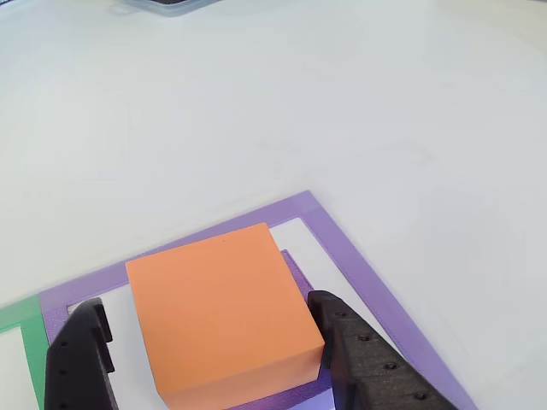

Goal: Tower of hanoi

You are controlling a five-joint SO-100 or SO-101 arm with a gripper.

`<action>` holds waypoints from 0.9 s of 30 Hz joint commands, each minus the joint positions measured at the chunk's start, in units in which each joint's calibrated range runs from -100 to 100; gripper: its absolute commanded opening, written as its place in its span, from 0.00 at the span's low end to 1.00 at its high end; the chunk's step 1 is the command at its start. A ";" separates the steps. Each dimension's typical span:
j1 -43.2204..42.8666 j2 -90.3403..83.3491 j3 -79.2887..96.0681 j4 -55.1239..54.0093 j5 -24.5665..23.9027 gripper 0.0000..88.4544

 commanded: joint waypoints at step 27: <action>-3.68 -26.64 -4.25 32.45 0.00 0.11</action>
